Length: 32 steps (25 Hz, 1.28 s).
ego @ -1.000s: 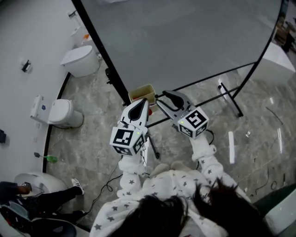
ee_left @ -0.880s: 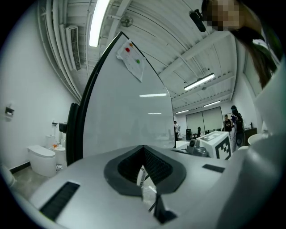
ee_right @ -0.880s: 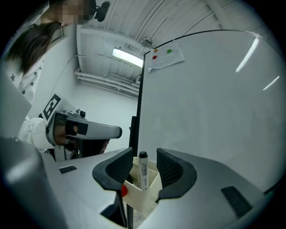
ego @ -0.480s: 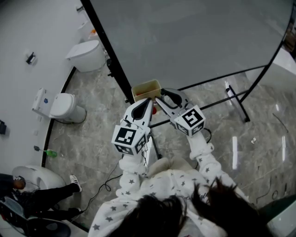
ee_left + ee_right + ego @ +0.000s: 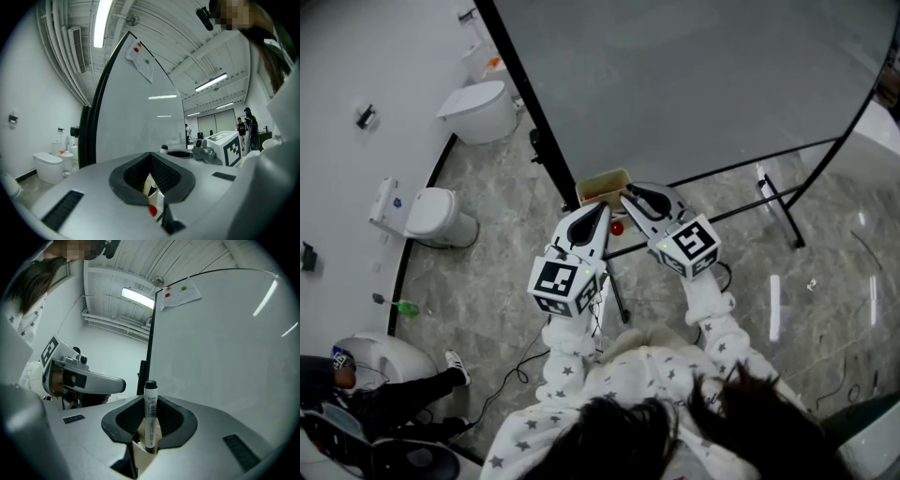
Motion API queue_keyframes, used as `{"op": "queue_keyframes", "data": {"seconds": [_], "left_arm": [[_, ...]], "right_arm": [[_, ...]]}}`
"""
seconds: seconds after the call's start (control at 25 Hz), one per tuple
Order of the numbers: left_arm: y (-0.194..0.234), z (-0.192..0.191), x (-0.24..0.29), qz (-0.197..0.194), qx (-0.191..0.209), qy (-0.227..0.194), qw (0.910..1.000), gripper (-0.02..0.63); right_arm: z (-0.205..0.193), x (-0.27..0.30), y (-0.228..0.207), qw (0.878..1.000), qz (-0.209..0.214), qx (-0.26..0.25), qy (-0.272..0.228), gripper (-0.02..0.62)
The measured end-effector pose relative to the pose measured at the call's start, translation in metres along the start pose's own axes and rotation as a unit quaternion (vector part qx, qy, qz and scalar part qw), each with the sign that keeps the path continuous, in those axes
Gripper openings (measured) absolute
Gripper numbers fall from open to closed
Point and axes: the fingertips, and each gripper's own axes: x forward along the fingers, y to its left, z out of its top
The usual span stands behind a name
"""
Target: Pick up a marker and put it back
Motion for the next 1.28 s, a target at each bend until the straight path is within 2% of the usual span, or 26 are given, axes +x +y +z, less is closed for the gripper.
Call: {"op": "queue_keyframes", "data": {"seconds": [0.2, 0.4, 0.52, 0.84, 1.08, 1.28], "left_arm": [[-0.007, 0.031, -0.006, -0.01, -0.003, 0.006, 0.9999, 0.002], [-0.008, 0.072, -0.013, -0.023, -0.003, -0.011, 0.9997, 0.002], [-0.011, 0.095, -0.017, -0.031, -0.013, -0.027, 0.9991, 0.002], [-0.019, 0.108, -0.017, -0.047, 0.005, -0.035, 0.9983, 0.002], [-0.027, 0.109, -0.015, -0.056, 0.026, -0.021, 0.9979, 0.002], [-0.023, 0.11, -0.015, -0.052, 0.01, -0.038, 0.9979, 0.002]], "right_arm": [[0.056, -0.008, 0.007, 1.0, 0.006, 0.015, -0.009, 0.077], [0.117, -0.013, 0.016, 0.999, 0.02, 0.007, -0.024, 0.077], [0.139, -0.018, 0.017, 0.999, 0.023, 0.002, -0.029, 0.077], [0.152, -0.02, 0.02, 0.999, 0.027, 0.002, -0.042, 0.077], [0.15, -0.022, 0.018, 0.999, 0.028, 0.007, -0.04, 0.077], [0.148, -0.019, 0.019, 0.999, 0.032, 0.005, -0.039, 0.077]]}}
